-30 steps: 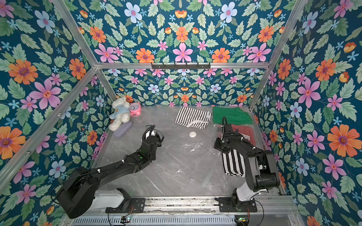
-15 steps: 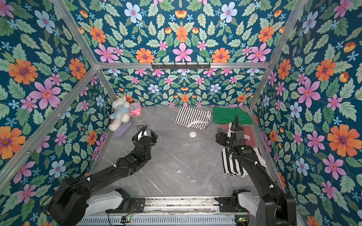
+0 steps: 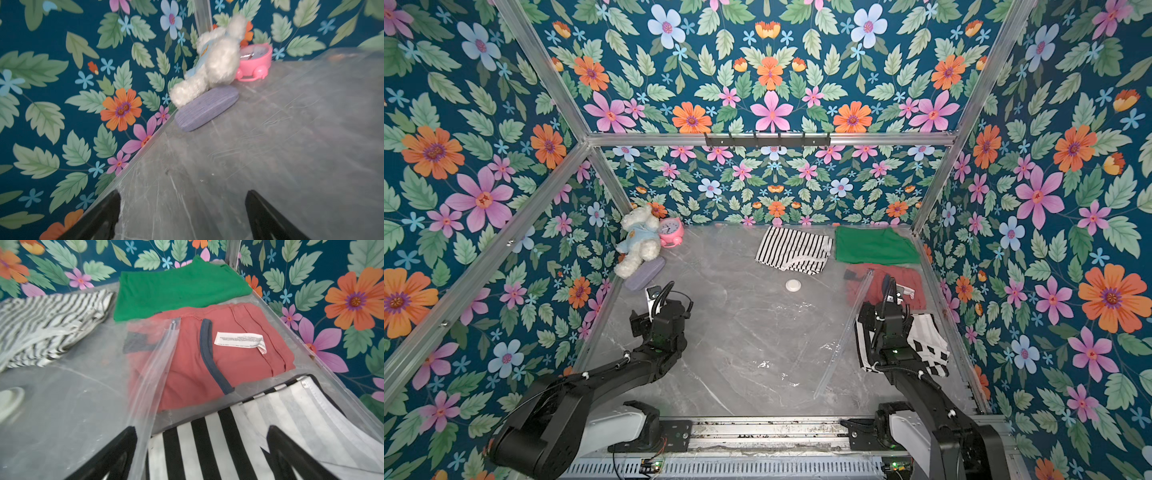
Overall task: Take the tank top out of the vacuum bag
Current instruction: Reset both arms
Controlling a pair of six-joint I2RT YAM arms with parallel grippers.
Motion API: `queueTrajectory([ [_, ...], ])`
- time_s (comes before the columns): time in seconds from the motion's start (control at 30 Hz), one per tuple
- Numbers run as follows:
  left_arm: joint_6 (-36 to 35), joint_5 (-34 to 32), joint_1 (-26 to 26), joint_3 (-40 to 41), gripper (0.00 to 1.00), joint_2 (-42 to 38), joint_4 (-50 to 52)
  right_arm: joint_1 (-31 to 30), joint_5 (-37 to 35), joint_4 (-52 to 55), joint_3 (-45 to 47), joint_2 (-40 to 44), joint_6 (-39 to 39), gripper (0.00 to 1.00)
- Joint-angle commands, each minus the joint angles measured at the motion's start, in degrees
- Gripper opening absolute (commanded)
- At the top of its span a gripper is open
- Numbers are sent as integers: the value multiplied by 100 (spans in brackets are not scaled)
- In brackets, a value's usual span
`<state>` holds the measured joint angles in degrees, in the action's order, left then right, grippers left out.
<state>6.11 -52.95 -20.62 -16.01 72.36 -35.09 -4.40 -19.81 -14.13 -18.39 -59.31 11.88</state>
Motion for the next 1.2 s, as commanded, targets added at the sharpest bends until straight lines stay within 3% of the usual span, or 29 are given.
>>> queueTrajectory([
  [0.0,-125,226,115,39,96,253,-1122,104,-271,-1281,82,-463,-216,99],
  [0.2,-884,910,410,477,99,440,-2674,380,-102,-1611,-83,-885,-154,99],
  [0.33,-550,1416,801,266,99,372,-2037,540,16,-1509,-306,-1143,-107,99],
  [0.47,-360,1446,893,30,99,305,-1215,555,15,-1297,-510,-1335,-80,99],
  [0.57,-124,1597,892,121,99,-175,-470,555,-125,-613,-400,-878,196,98],
  [0.77,-121,1651,910,831,99,-1215,-724,554,-85,-766,277,152,-123,98],
  [0.9,-470,1998,1069,1317,99,-1049,-2328,555,212,-1967,525,-135,-378,99],
  [1.03,-625,2445,1183,1345,99,-612,-3088,592,422,-2732,577,-544,-488,99],
  [1.17,-81,3410,1561,1399,99,203,-4246,696,927,-3084,569,-766,-453,99],
])
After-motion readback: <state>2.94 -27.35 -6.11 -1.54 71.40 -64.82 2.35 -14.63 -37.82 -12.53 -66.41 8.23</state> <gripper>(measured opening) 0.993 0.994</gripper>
